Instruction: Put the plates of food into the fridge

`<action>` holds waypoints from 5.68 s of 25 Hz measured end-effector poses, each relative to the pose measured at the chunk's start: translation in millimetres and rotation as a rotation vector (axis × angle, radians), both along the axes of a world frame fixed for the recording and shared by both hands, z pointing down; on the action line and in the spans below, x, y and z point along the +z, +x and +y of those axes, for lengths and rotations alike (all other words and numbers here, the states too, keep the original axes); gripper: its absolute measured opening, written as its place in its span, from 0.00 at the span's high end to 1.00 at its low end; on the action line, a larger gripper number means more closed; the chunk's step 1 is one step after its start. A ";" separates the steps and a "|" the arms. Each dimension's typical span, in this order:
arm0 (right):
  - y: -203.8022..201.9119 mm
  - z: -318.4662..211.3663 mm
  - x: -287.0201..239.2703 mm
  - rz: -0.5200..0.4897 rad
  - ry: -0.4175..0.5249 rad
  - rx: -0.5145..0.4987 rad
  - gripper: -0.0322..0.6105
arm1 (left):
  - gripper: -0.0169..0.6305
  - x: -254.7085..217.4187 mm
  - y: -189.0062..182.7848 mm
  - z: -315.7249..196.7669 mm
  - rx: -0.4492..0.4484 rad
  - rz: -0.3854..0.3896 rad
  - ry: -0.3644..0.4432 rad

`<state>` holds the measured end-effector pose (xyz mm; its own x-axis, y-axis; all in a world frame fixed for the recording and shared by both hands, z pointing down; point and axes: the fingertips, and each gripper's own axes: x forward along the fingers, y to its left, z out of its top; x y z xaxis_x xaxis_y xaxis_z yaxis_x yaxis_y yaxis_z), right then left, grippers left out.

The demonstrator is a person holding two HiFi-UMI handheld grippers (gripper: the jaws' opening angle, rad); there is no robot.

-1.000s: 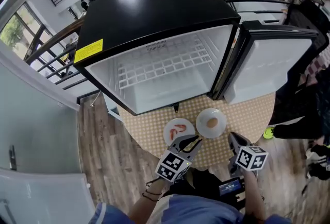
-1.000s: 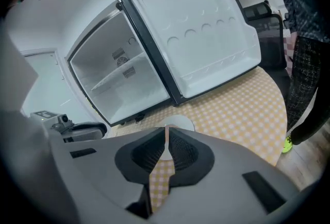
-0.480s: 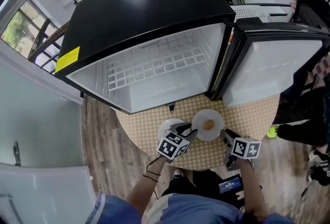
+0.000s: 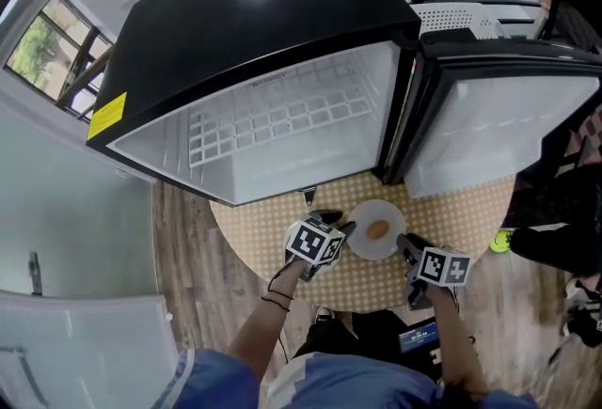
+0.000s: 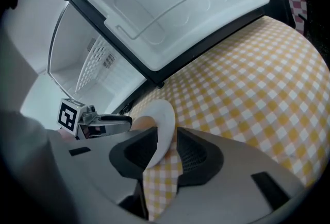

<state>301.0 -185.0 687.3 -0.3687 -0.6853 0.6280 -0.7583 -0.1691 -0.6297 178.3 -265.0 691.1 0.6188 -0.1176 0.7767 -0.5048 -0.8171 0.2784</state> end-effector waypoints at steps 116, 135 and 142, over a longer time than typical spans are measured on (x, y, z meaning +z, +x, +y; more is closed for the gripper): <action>-167.3 -251.0 -304.0 0.652 0.595 -0.203 0.93 | 0.85 -295.8 -161.7 -147.8 -0.527 0.079 0.749; -201.3 -132.6 -286.9 0.375 0.554 -0.228 0.93 | 0.85 -290.9 -181.6 -45.7 -0.480 0.316 0.556; -219.7 -95.4 -251.4 0.327 0.470 -0.220 0.93 | 0.85 -255.1 -193.0 -12.2 -0.422 0.305 0.467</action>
<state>81.3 -280.4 435.9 -0.3725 -0.8461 0.3813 -0.9103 0.2532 -0.3274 -14.7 -277.2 436.0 0.6292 -0.6750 0.3854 -0.7605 -0.6371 0.1259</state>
